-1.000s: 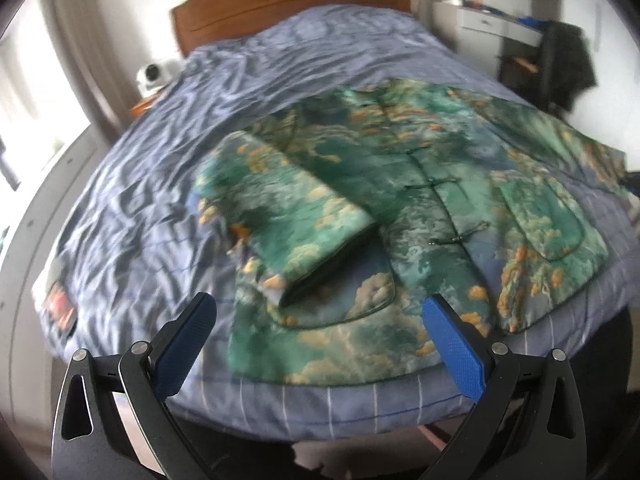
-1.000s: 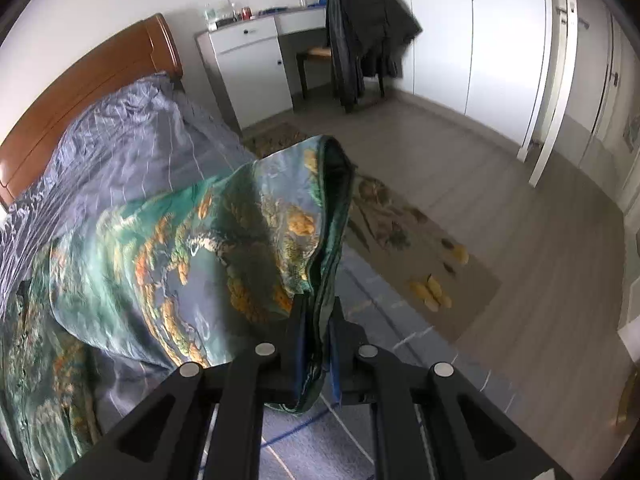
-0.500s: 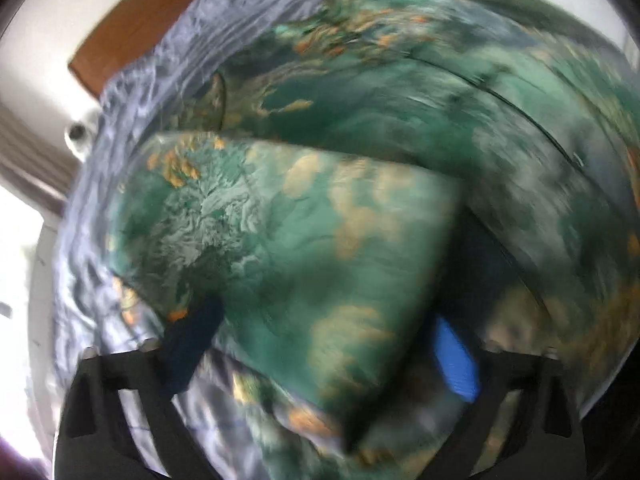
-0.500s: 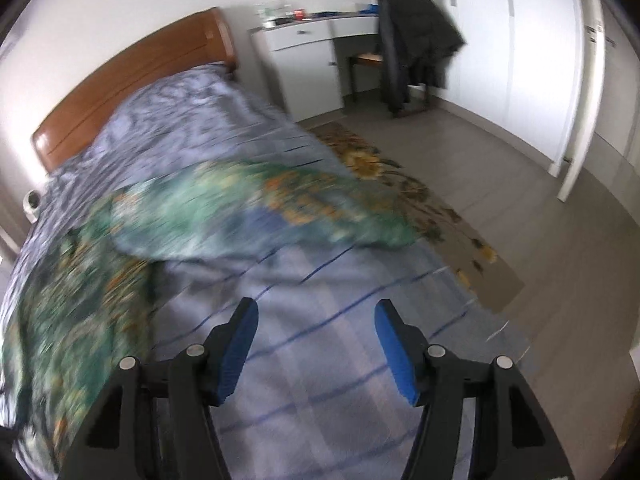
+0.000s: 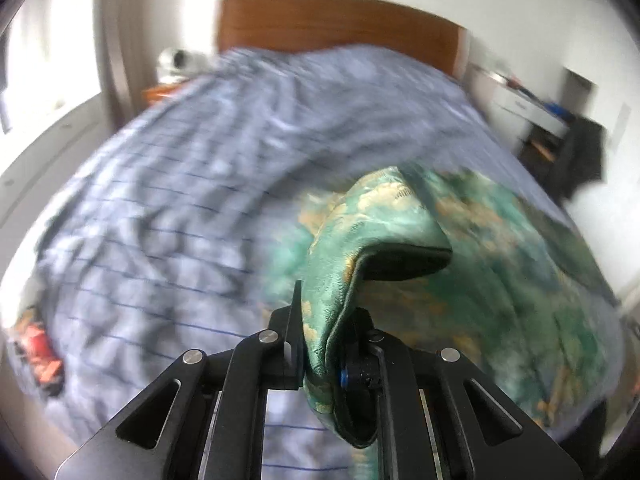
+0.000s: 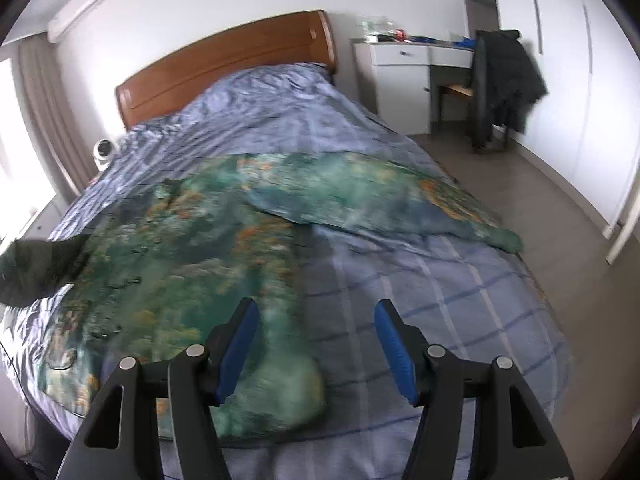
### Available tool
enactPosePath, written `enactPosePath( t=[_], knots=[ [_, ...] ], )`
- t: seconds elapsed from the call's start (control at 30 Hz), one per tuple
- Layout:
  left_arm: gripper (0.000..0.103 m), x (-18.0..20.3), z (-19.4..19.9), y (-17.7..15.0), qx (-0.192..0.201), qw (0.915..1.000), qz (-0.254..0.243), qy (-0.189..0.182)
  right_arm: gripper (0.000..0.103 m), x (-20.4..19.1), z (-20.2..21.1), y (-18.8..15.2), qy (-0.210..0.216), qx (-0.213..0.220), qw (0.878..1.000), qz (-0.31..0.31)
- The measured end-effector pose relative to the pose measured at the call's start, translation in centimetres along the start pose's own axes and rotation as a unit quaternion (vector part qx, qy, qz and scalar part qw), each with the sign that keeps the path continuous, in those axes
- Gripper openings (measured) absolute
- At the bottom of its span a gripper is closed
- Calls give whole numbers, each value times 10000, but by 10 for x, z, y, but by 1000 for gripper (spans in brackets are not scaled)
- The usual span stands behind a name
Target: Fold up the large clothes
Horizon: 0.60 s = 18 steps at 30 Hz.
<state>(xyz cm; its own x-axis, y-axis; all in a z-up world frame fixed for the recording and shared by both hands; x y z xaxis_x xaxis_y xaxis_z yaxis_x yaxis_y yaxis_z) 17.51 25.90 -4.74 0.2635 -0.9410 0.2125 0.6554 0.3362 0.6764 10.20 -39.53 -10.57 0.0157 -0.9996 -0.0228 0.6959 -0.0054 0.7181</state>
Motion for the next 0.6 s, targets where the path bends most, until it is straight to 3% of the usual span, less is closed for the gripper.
enactPosePath(
  t=[0.17, 0.33, 0.37, 0.47, 0.6],
  knots=[
    [17, -86, -3, 26, 167, 9917, 854, 952, 62, -31, 3, 10, 152, 128, 9994, 290],
    [27, -167, -15, 18, 183, 9644, 1792, 1937, 62, -44, 9, 8, 146, 134, 9985, 503],
    [33, -176, -17, 14, 208, 9593, 1924, 2059, 62, -43, 10, 7, 123, 126, 9985, 517],
    [58, -186, -12, 3, 284, 9525, 2239, 2047, 62, -40, 13, 6, 57, 108, 9988, 479],
    [80, -157, -12, -13, 331, 9603, 2057, 1855, 64, -33, 11, 0, -112, 23, 9991, 406]
  ],
)
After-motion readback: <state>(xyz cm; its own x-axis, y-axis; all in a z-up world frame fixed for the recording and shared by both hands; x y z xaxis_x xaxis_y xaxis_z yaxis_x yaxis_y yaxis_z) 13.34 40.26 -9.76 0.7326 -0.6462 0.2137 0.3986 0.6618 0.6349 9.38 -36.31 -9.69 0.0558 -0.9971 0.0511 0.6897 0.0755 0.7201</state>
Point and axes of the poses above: each gripper's, at about its wrist camera, not at the fingertips, and z roughly against the way its jaws point, x to its right, y to its top, the point moved 5 cm from there along -z, roughly the way its jaws point, and after that the axes turned 11 degrees about z, right-handed, at the moved point
